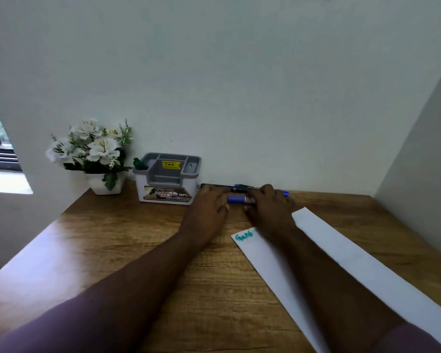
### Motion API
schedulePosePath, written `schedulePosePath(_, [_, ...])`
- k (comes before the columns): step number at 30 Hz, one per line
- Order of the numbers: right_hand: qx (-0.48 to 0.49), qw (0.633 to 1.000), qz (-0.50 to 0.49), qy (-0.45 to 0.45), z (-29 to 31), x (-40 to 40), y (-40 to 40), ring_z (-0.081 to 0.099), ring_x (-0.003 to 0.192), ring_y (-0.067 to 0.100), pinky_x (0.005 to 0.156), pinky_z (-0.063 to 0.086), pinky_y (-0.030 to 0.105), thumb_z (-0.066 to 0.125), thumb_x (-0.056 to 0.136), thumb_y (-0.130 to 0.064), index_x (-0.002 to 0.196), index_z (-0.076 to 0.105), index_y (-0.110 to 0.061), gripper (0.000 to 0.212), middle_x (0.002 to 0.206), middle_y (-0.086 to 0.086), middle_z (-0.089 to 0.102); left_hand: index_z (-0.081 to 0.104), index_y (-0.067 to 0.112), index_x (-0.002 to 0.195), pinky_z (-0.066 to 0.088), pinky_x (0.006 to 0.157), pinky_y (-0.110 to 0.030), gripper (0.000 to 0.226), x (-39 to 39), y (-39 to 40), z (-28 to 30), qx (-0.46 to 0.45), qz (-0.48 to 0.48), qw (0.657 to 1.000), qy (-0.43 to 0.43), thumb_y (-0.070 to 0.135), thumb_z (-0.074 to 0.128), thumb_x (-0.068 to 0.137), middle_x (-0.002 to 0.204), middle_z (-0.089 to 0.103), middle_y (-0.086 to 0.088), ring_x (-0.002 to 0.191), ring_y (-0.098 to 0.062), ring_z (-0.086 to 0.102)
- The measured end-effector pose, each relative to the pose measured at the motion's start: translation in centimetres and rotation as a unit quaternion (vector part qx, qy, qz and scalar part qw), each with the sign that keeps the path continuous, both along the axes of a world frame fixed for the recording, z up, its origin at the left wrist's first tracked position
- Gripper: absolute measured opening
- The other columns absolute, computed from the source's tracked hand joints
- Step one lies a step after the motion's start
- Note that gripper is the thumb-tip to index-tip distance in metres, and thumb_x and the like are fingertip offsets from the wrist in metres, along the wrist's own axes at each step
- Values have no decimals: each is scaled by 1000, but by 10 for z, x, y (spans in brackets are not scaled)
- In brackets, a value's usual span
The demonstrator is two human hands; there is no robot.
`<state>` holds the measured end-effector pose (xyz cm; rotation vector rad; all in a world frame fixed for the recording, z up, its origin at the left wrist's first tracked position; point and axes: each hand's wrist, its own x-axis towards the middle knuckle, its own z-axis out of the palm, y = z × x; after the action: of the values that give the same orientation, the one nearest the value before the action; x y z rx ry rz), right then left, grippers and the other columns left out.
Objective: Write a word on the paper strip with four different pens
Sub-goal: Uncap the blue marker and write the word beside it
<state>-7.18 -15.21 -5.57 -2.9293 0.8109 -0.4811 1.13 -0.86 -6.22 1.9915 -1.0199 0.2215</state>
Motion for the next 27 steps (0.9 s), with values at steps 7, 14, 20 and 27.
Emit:
schedulePosePath(7, [16,978,181,-99,6,0,2,62,95,24,86,42,40,54,92,-33,106,59,-19,21,101,4,68,48,19,136,41,101,-31,44,-3,-3,3,27,-18,999,33,25,54,94,134,55,-7,123,-21,50])
schedulePosePath(14, [-71,952,246,-166,13,-2,10,65,81,21,68,48,33,29,93,-48,113,67,-20,51,92,4,73,67,16,104,43,74,1,15,-6,8,14,-143,-54,981,123,15,59,91,93,65,7,86,2,59])
schedulePosePath(20, [119,964,129,-201,22,-17,3,56,66,4,59,37,28,50,90,-54,85,70,-25,35,67,-11,61,63,17,106,49,55,-10,16,0,18,25,-197,-14,965,170,22,54,94,81,65,8,64,-2,58])
schedulePosePath(27, [321,856,190,-358,43,-23,8,70,85,21,79,59,37,52,96,-8,136,40,-28,46,110,5,64,58,11,92,40,45,-18,9,-12,17,21,-68,-115,973,187,14,50,92,68,58,-2,53,-9,49])
